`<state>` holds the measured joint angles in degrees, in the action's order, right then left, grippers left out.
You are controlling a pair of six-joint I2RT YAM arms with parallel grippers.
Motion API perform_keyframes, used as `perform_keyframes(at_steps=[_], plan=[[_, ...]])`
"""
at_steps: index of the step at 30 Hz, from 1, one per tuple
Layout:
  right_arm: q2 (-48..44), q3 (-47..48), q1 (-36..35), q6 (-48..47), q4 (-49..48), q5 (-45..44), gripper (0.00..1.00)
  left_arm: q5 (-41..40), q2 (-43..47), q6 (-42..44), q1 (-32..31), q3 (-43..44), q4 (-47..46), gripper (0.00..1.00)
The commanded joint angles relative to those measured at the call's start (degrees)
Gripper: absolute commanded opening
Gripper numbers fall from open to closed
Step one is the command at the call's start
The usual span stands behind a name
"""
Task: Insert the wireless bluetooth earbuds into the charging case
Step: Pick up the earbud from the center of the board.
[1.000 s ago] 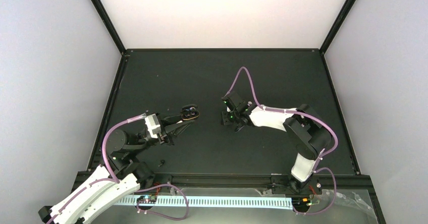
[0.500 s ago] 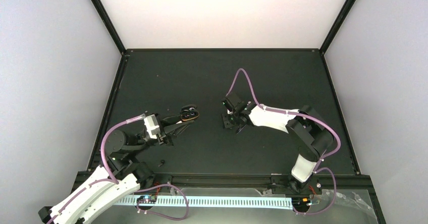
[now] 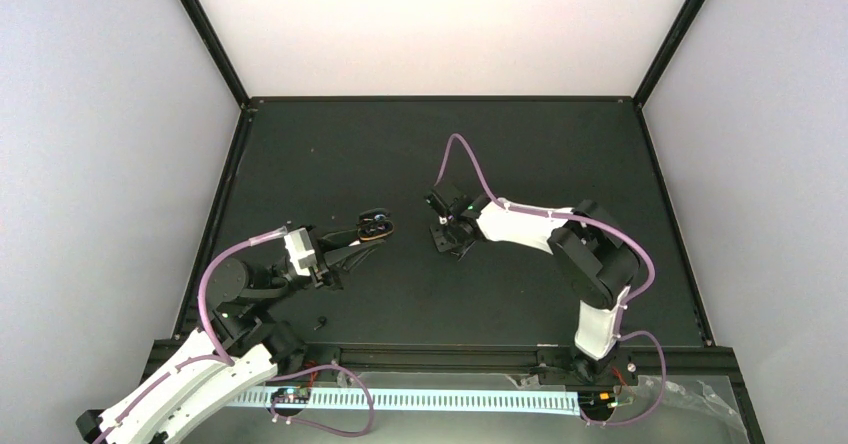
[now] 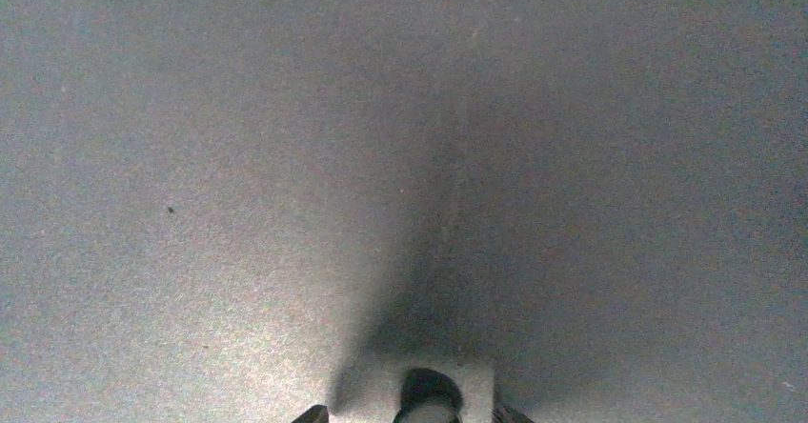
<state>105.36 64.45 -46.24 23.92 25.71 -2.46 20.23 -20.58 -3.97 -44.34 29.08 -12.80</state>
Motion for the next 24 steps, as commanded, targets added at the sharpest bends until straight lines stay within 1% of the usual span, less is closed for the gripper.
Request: perform_keyframes(at_steps=[1,6,12,14,19,24], plan=[[1.16,1.32,-1.36,-0.77,4.70,-0.81,0.44,0.52,1.17,0.71,0.04,0.45,0.35,0.02],[0.43,0.35,-2.95,1.69,5.10,1.20,0.44,0.60,1.33,0.65,0.04,0.45,0.26,0.02],[-0.26,1.32,-5.41,3.52,6.37,2.30,0.44,0.69,1.50,0.63,0.04,0.45,0.23,0.01],[-0.77,1.76,-5.45,3.88,6.88,0.88,0.44,0.69,1.62,0.58,0.03,0.45,0.25,0.02],[-0.66,3.65,-5.34,4.02,9.02,-6.57,0.44,0.61,1.68,0.54,0.03,0.45,0.39,0.02],[2.88,7.00,-4.97,3.54,10.27,-8.58,0.44,0.63,1.68,0.54,0.04,0.45,0.33,0.01]])
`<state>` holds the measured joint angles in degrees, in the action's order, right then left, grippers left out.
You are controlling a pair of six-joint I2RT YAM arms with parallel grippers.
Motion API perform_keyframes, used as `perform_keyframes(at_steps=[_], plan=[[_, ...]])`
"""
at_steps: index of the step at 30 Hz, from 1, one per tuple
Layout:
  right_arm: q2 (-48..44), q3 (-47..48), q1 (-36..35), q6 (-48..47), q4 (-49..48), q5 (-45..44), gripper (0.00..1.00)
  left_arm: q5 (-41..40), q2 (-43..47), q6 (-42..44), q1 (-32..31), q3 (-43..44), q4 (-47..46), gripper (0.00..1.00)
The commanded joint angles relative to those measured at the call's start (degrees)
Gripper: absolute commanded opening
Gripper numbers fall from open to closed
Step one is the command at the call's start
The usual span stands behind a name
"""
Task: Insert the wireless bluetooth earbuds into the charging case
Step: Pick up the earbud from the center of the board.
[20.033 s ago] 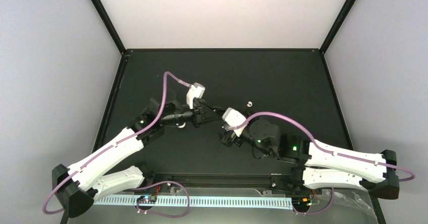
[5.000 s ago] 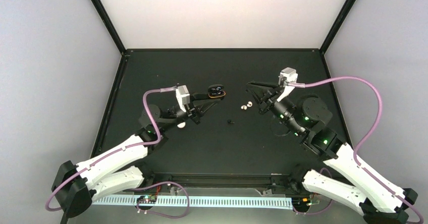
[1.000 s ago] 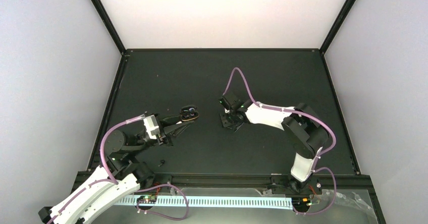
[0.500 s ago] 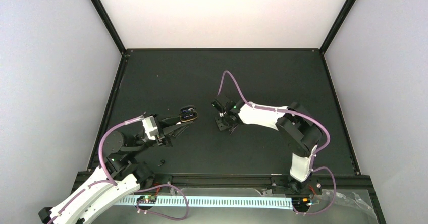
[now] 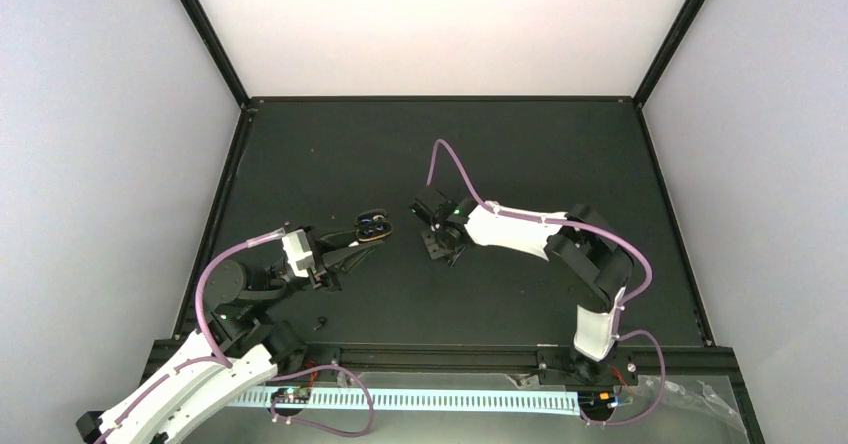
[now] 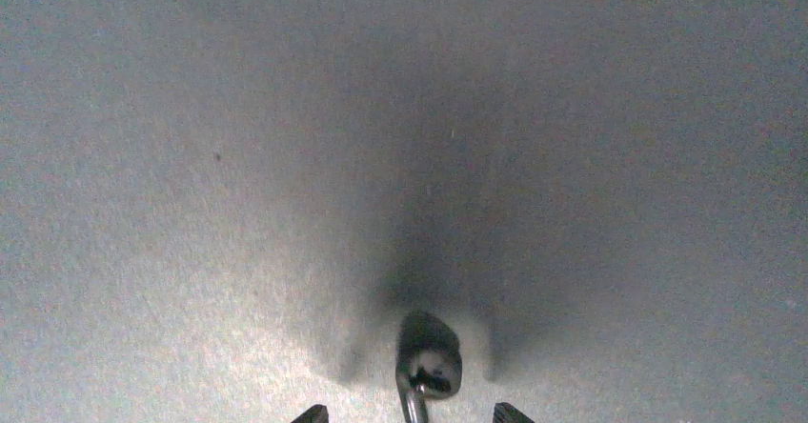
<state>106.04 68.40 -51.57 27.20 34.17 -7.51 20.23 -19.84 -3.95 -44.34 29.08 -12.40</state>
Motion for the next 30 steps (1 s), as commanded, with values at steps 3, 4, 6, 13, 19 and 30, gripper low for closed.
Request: perform_keyframes(at_steps=[3,4,6,13,19,30], plan=[[4.64,5.23,0.39,-0.46,2.45,-3.48,0.43,0.65,1.03,0.56,0.03,0.44,0.05,0.02],[5.41,5.78,0.38,-0.71,2.99,-3.40,0.42,0.67,1.09,0.59,0.03,0.45,0.05,0.02],[6.50,6.48,0.36,-1.09,3.62,-3.45,0.41,0.65,1.13,0.61,0.04,0.45,0.07,0.02],[7.96,6.48,0.58,-1.86,4.32,-3.53,0.39,0.73,1.28,0.69,0.04,0.54,0.01,0.02],[8.14,5.28,0.95,-1.89,4.06,-2.69,0.34,0.78,1.21,0.69,0.03,0.46,0.01,0.02],[5.48,1.77,1.06,-1.52,4.42,-2.48,0.37,0.80,1.11,0.84,0.04,0.54,0.05,0.01]])
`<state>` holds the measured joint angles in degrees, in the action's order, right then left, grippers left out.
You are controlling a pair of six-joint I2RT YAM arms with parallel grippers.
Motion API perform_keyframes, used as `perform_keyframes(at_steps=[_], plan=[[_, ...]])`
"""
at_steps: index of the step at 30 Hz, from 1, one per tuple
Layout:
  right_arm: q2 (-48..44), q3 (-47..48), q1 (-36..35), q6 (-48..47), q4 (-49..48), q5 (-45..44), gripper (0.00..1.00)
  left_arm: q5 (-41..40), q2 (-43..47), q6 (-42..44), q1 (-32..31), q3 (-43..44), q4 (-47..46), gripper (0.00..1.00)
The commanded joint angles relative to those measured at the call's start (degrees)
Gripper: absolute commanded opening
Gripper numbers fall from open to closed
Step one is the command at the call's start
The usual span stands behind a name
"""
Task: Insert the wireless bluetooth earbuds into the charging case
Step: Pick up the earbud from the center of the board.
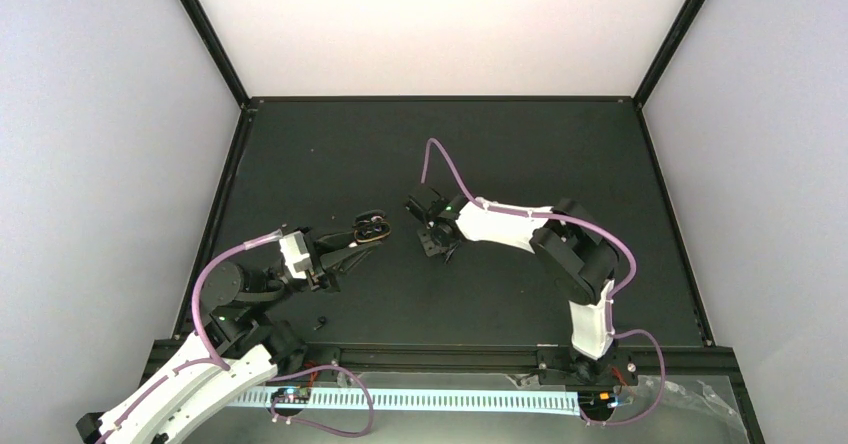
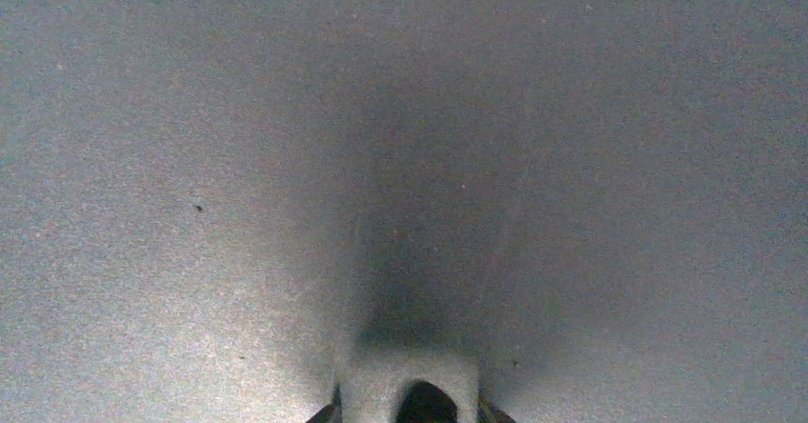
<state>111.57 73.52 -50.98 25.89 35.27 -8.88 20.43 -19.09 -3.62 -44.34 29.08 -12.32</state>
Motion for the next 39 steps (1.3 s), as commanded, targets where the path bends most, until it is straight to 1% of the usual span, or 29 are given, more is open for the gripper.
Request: perform_keyframes(at_steps=[1,4,13,20,28,33,39], plan=[[-0.31,-3.86,0.48,-0.15,3.21,-1.06,0.37,0.53,0.37,0.54,0.04,0.49,-0.01,0.01],[-0.87,-4.77,0.49,-0.06,2.84,-0.59,0.37,0.71,0.37,0.43,0.00,0.54,-0.08,0.02],[0.61,-3.72,0.45,-0.62,2.27,0.70,0.31,0.74,0.37,0.45,0.04,0.52,-0.05,0.02],[1.51,-3.28,0.52,-0.85,1.96,1.90,0.22,0.76,0.37,0.45,0.03,0.53,-0.06,0.02],[-0.13,-4.79,0.47,-0.56,0.59,2.20,0.11,0.93,0.13,0.37,0.04,0.45,-0.17,0.02],[-0.91,-5.53,0.46,-0.36,-0.65,2.38,0.08,0.93,-0.26,0.28,0.02,0.36,-0.22,0.02],[-3.37,-6.64,0.45,0.25,-2.45,1.05,0.08,0.89,-0.58,0.28,0.04,0.36,-0.26,0.02]])
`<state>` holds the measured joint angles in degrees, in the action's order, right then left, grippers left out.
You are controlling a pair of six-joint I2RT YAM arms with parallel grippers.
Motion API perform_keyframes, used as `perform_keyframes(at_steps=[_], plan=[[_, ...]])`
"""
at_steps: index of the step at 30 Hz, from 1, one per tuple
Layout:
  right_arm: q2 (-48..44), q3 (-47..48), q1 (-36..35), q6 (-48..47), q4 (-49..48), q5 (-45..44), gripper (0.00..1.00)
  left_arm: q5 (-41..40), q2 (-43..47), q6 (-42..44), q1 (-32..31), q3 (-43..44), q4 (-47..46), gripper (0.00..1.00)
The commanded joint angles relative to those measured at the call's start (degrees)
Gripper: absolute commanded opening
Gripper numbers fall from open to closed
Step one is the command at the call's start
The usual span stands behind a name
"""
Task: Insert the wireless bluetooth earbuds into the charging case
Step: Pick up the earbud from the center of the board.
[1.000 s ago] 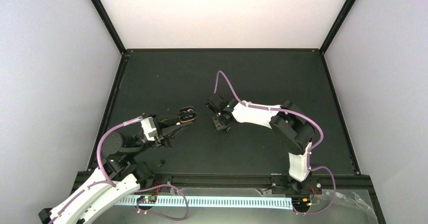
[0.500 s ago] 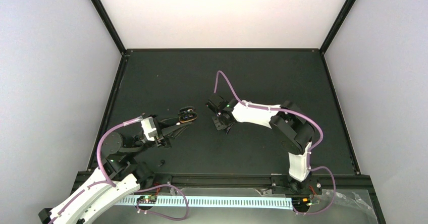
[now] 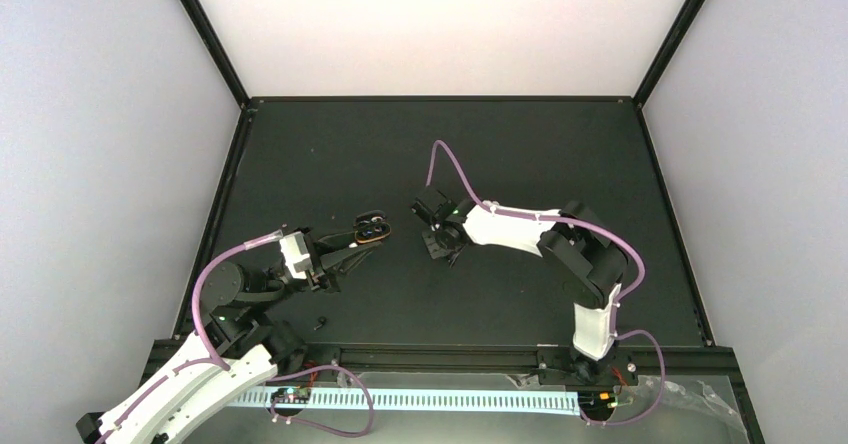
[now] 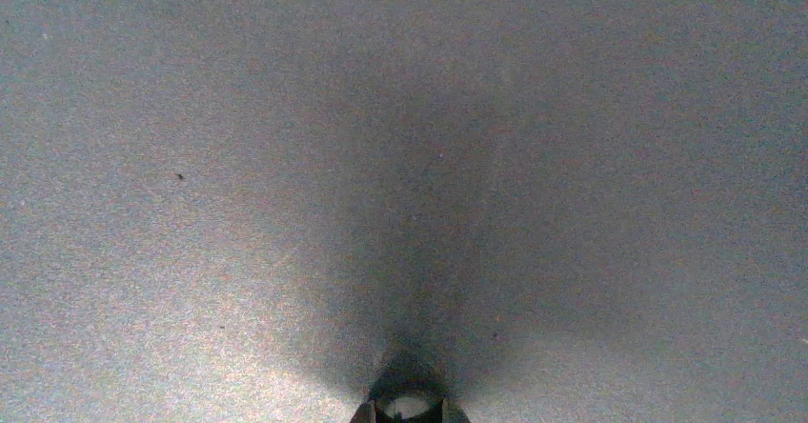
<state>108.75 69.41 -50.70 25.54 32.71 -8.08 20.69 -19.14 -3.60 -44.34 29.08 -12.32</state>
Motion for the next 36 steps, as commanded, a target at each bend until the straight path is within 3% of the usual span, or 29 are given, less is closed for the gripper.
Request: perform_keyframes(at_steps=[1,12,36], plan=[[-1.08,-2.87,0.16,0.77,-0.37,-0.05,0.08,0.69,-0.58,0.21,0.04,0.36,-0.22,0.02],[0.97,-1.29,0.27,-0.34,2.59,1.01,0.21,0.66,-0.41,0.30,0.04,0.45,-0.22,0.02],[7.48,6.80,1.29,-4.73,12.59,1.63,0.27,0.84,0.32,0.35,0.04,0.54,-0.09,0.02]])
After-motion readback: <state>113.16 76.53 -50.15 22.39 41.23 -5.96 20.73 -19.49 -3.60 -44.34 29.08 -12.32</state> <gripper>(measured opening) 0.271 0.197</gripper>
